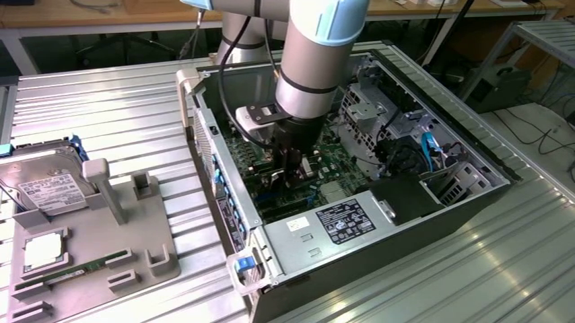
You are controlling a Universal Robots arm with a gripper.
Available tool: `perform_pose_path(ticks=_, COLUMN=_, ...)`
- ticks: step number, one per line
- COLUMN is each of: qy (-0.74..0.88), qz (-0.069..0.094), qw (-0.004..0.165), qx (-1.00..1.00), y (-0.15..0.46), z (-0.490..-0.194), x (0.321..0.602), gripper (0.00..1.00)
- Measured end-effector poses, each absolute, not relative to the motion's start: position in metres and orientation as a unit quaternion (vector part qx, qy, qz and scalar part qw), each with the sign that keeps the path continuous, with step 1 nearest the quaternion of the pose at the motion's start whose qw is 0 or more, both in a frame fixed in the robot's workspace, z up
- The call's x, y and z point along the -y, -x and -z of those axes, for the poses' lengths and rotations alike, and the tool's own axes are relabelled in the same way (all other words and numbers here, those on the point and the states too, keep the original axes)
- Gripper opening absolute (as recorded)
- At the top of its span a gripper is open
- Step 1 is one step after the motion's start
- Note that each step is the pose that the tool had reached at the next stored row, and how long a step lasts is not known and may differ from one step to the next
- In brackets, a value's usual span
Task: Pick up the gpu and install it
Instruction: 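Insert the gpu into the slot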
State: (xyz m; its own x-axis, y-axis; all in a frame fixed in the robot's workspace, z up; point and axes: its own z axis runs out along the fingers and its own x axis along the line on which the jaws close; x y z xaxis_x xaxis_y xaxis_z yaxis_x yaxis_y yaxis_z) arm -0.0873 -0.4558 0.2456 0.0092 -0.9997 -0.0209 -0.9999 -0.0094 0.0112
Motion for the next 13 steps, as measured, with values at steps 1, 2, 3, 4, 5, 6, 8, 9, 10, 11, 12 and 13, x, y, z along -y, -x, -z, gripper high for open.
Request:
perform_pose_path(ticks=1, qy=0.71, qz=-0.011, qw=0.004, qx=-0.704, y=0.087, z=-0.247, x=0.456, gripper=0.48)
perform_pose_path(ticks=2, qy=0.71, qz=-0.01, qw=0.004, qx=-0.704, y=0.087, z=-0.249, x=0.455, gripper=0.48)
perform_pose_path(ticks=3, qy=0.71, qz=-0.01, qw=0.005, qx=-0.704, y=0.087, z=-0.251, x=0.455, gripper=0.48)
perform_pose_path(ticks=4, qy=0.71, qz=-0.009, qw=0.005, qx=-0.704, y=0.087, z=-0.253, x=0.455, gripper=0.48)
perform_pose_path(ticks=5, qy=0.71, qz=-0.009, qw=0.006, qx=-0.704, y=0.087, z=-0.256, x=0.455, gripper=0.48)
perform_pose_path(ticks=6, qy=0.71, qz=-0.008, qw=0.007, qx=-0.704, y=0.087, z=-0.258, x=0.455, gripper=0.48)
perform_pose_path(ticks=8, qy=0.71, qz=-0.007, qw=0.008, qx=-0.704, y=0.087, z=-0.262, x=0.454, gripper=0.48)
perform_pose_path(ticks=9, qy=0.71, qz=-0.006, qw=0.008, qx=-0.704, y=0.087, z=-0.264, x=0.453, gripper=0.48)
perform_pose_path(ticks=10, qy=0.71, qz=-0.005, qw=0.009, qx=-0.704, y=0.087, z=-0.267, x=0.453, gripper=0.48)
perform_pose_path(ticks=11, qy=0.71, qz=-0.004, qw=0.01, qx=-0.704, y=0.087, z=-0.269, x=0.452, gripper=0.48)
perform_pose_path(ticks=12, qy=0.71, qz=-0.003, qw=0.011, qx=-0.704, y=0.087, z=-0.272, x=0.451, gripper=0.48)
perform_pose_path(ticks=13, qy=0.71, qz=-0.003, qw=0.012, qx=-0.704, y=0.087, z=-0.274, x=0.451, gripper=0.48)
